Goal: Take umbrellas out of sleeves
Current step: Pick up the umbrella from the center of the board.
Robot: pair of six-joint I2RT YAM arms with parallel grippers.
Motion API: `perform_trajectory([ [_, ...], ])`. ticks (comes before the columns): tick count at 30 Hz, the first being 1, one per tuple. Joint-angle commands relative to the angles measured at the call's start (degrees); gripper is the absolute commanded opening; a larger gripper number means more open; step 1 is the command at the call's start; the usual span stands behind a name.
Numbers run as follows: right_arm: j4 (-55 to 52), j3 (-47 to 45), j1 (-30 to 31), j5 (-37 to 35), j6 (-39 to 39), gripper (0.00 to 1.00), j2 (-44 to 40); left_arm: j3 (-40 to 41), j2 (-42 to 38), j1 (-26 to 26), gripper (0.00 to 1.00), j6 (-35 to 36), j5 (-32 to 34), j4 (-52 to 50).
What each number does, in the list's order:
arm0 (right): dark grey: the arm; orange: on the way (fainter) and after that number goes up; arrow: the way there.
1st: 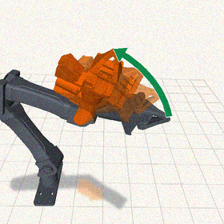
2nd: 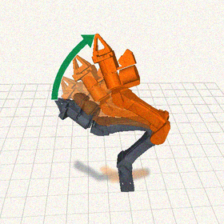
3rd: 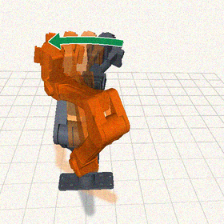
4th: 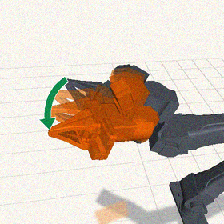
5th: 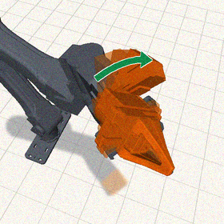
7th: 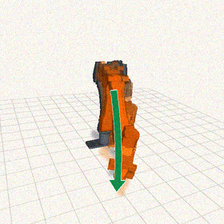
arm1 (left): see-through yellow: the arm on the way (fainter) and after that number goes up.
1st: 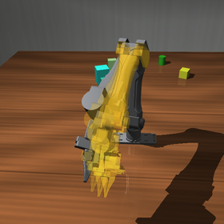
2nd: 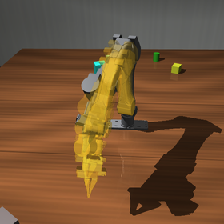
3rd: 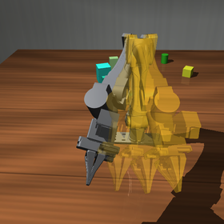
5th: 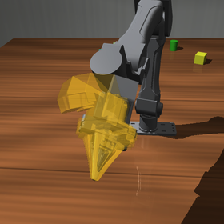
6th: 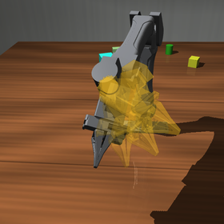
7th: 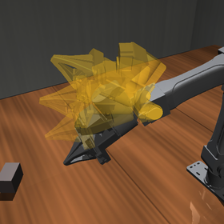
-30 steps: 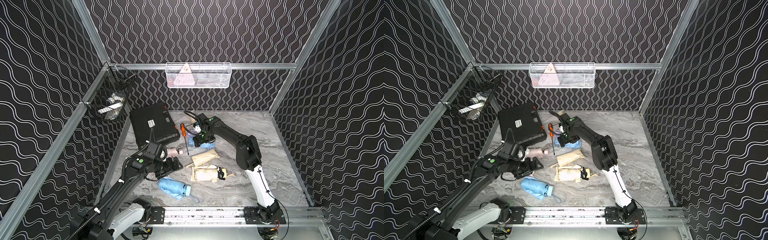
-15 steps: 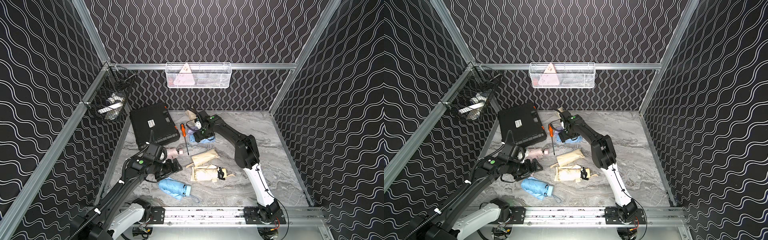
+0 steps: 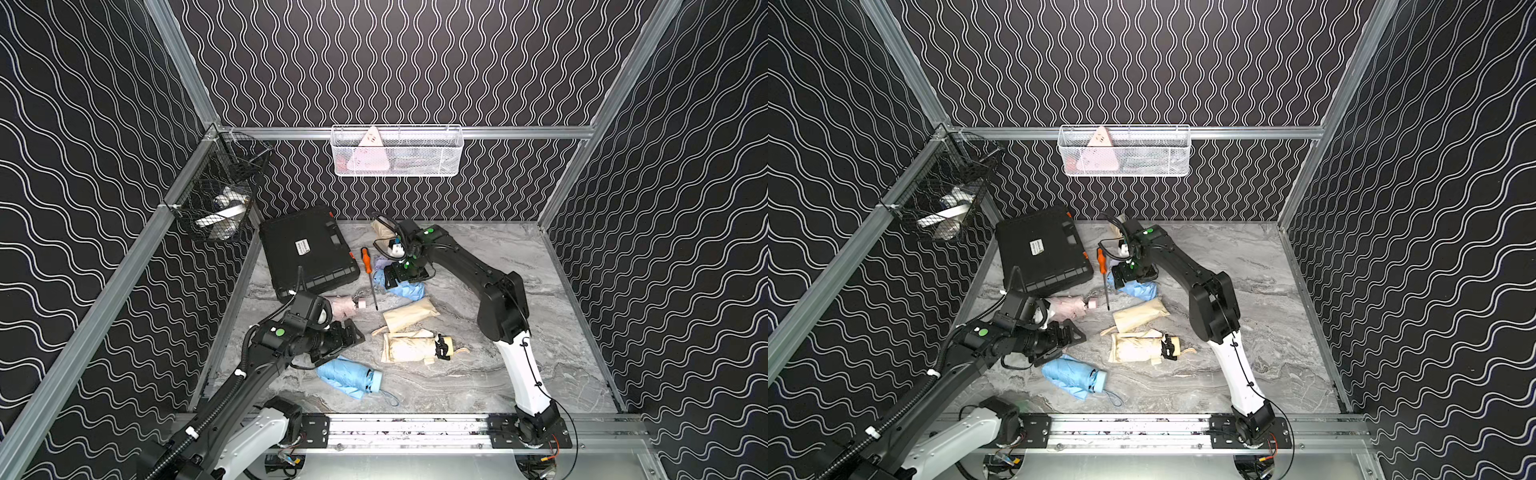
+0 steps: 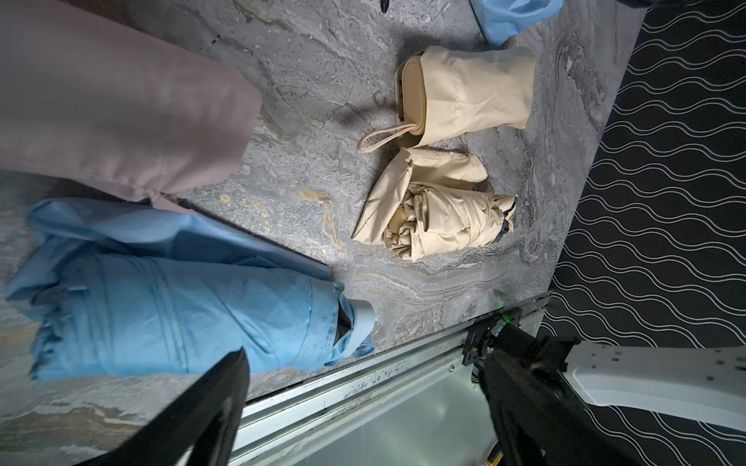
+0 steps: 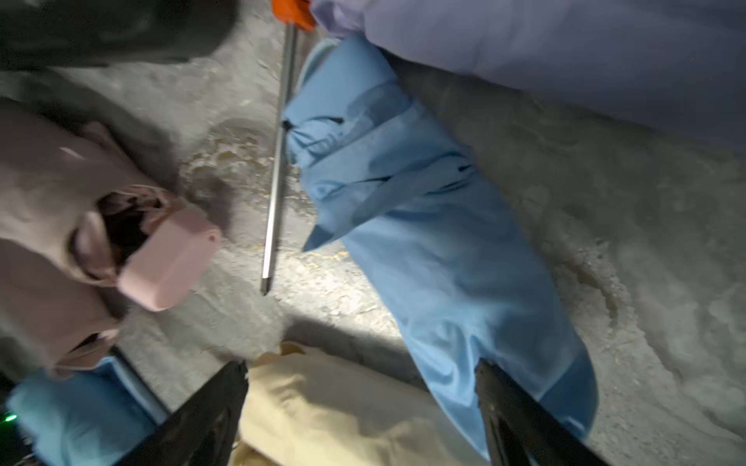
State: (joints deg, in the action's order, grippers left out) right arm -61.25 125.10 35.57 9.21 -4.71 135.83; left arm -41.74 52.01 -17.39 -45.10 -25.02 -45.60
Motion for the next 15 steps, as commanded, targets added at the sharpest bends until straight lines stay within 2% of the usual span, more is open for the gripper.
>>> perform_trajectory([
  [1,1.9,0.4,-0.5,-8.3,2.1,0.91,1.3,0.2,-1.1,0.1,0.95,-0.3,0.0,-2.2],
  [8,4.0,-0.2,-0.5,-10.0,4.2,0.91,4.2,-0.2,-2.0,0.1,0.95,0.3,0.9,-4.5],
  [15,6.6,-0.3,-0.5,-6.7,5.2,0.9,6.6,-0.2,-2.3,0.1,0.96,0.4,1.3,-5.7],
])
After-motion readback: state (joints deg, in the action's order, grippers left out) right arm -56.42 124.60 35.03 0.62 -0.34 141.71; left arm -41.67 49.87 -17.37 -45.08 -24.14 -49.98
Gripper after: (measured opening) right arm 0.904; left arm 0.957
